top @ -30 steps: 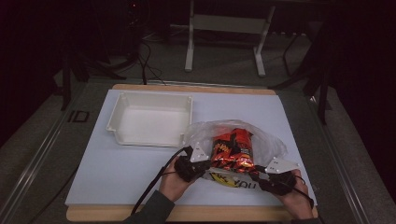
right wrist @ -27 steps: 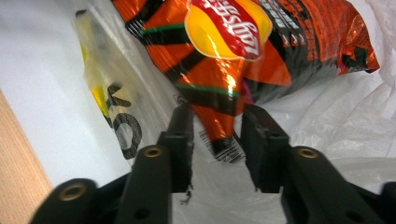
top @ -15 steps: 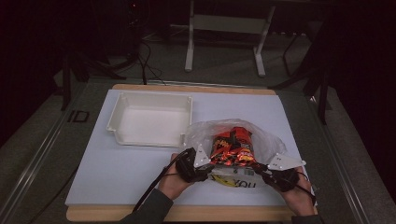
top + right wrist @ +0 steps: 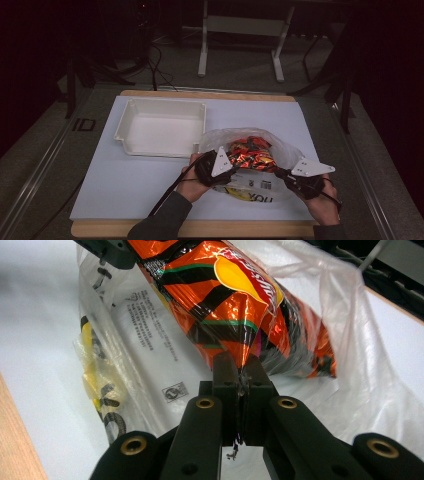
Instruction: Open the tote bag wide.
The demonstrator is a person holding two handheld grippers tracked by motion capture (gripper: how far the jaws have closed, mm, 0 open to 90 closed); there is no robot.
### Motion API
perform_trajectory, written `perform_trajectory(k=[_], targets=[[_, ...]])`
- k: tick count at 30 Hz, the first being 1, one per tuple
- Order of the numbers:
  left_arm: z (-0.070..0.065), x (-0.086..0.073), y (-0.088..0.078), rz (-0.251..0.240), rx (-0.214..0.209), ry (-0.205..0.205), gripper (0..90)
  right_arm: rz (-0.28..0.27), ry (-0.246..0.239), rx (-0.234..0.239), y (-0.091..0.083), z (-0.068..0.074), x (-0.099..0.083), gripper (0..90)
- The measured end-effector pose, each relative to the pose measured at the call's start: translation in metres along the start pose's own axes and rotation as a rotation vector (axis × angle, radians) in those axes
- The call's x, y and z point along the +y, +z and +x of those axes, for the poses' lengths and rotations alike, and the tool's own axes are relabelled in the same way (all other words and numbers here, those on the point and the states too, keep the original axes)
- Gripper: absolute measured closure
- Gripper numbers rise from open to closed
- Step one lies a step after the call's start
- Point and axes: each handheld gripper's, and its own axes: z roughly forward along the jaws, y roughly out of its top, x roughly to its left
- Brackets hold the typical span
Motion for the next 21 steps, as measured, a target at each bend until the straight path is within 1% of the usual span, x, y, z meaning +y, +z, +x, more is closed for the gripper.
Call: perform_trajectory(k=[1, 5, 8, 10, 11, 12, 13, 15, 17, 18, 19, 21], targets=[[0.0, 0.005, 0.0, -0.027, 0.003, 0.014, 49.3, -0.012, 0.006, 0.0, -0.003, -0.003, 0.001, 88.0], [0.0, 0.013, 0.001, -0.036, 0.017, 0.061, 55.0, -0.035, 0.023, 0.005, -0.009, -0.007, 0.001, 88.2], [-0.001, 0.019, 0.001, -0.035, 0.014, 0.096, 63.5, -0.042, 0.036, -0.006, -0.013, -0.011, 0.0, 87.9], [-0.002, 0.022, 0.002, -0.031, 0.019, 0.115, 72.2, -0.044, 0.049, 0.0, -0.015, -0.013, -0.002, 86.2], [-0.002, 0.023, 0.002, -0.034, 0.015, 0.115, 76.0, -0.04, 0.058, 0.007, -0.015, -0.013, -0.003, 82.6], [-0.001, 0.024, 0.002, -0.038, 0.008, 0.11, 77.7, -0.039, 0.063, 0.009, -0.015, -0.013, -0.004, 78.2], [0.0, 0.024, 0.002, -0.041, 0.001, 0.105, 79.9, -0.033, 0.07, 0.01, -0.014, -0.012, -0.006, 75.6], [0.002, 0.026, 0.002, -0.048, -0.012, 0.089, 80.8, -0.01, 0.076, 0.013, -0.012, -0.009, -0.011, 69.7], [0.004, 0.028, 0.002, -0.054, -0.024, 0.078, 81.2, 0.009, 0.083, 0.015, -0.009, -0.006, -0.015, 67.0], [0.004, 0.028, 0.002, -0.054, -0.024, 0.078, 81.4, 0.009, 0.083, 0.015, -0.009, -0.006, -0.015, 67.0], [0.006, 0.029, 0.002, -0.058, -0.038, 0.069, 81.4, 0.016, 0.085, 0.013, -0.007, -0.004, -0.018, 66.5], [0.009, 0.03, 0.002, -0.063, -0.046, 0.059, 81.6, 0.041, 0.088, -0.003, -0.002, 0.001, -0.025, 66.0]])
